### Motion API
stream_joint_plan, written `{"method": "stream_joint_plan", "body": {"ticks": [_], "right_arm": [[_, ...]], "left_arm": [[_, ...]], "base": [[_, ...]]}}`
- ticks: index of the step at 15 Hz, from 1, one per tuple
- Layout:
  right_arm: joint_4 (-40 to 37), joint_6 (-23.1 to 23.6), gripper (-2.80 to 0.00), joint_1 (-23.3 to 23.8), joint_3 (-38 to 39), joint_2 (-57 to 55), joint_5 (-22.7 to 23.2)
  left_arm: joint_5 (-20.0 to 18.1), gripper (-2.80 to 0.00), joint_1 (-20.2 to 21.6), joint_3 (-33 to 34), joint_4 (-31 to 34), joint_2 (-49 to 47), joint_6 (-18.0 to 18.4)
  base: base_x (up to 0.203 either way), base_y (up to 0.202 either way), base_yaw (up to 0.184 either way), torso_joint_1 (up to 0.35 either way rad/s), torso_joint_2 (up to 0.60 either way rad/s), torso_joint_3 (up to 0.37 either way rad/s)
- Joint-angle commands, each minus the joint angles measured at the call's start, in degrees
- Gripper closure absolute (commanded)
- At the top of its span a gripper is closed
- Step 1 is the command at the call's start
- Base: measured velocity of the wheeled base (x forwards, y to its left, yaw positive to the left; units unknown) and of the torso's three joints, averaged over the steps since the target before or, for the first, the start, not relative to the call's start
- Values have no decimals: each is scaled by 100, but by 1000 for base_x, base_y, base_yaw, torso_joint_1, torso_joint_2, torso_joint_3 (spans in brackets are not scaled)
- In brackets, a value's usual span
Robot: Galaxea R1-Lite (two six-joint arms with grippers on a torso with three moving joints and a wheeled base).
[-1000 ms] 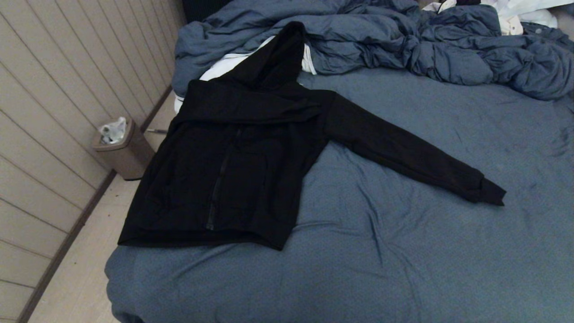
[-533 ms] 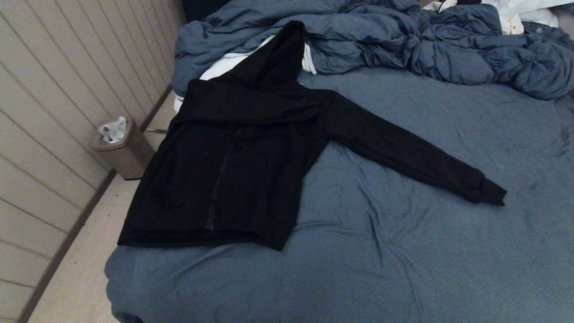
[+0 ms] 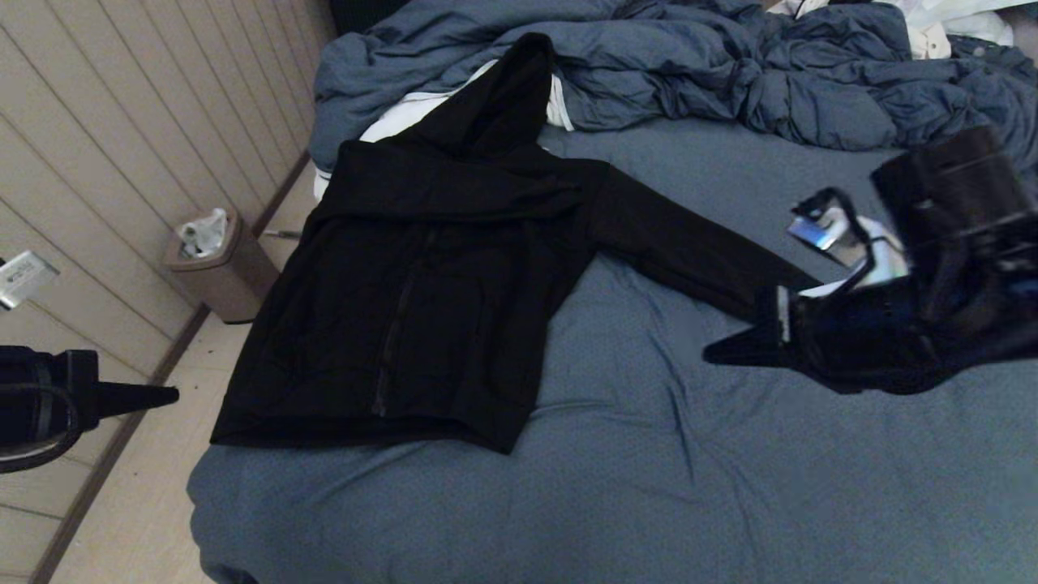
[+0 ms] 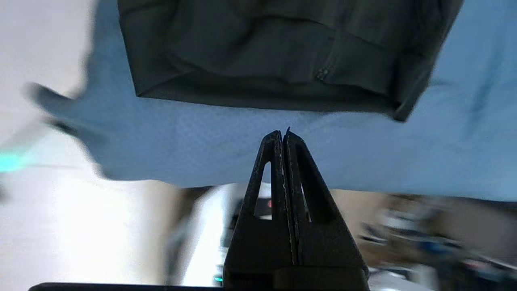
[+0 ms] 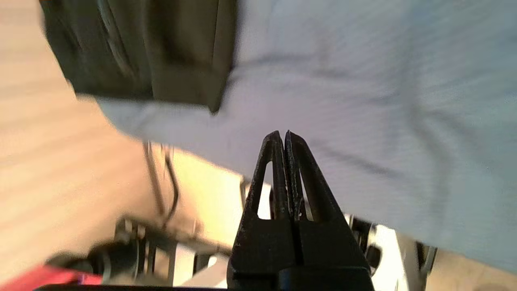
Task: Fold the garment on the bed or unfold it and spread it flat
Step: Fold the black sweatshirt
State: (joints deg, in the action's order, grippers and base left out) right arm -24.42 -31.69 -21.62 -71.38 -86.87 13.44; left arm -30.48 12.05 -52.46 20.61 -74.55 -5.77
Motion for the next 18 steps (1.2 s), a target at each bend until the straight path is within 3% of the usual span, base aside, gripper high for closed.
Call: {"method": "stream_joint_plan", "body": {"ticks": [1, 2, 5, 11, 15, 18], "right_arm": [[-31, -45, 0, -295, -211, -706, 48], [-36, -54, 0, -335, -337, -784, 60], [-28, -65, 0, -312, -504, -936, 57], [-19, -39, 0, -273, -692, -894, 37], [-19, -54, 0, -306, -772, -849, 45], [-19, -65, 0, -325, -759, -849, 45]], "left_arm": [[-1153, -27, 705, 11, -32, -1006, 149], [-1544, -280, 900, 33, -67, -1250, 308], [-1812, -280, 1108, 62, -345, -1629, 453], [-1912, -280, 1838, 71, -1813, -2990, 479], [-1909, -280, 1847, -167, -2086, -3601, 516], [-1914, -280, 1517, -215, -2100, -3736, 515]], "base": [[0, 0, 0, 0, 0, 0], [0, 0, 0, 0, 0, 0], [0, 0, 0, 0, 0, 0], [0, 0, 0, 0, 0, 0], [0, 0, 0, 0, 0, 0], [0, 0, 0, 0, 0, 0]]}}
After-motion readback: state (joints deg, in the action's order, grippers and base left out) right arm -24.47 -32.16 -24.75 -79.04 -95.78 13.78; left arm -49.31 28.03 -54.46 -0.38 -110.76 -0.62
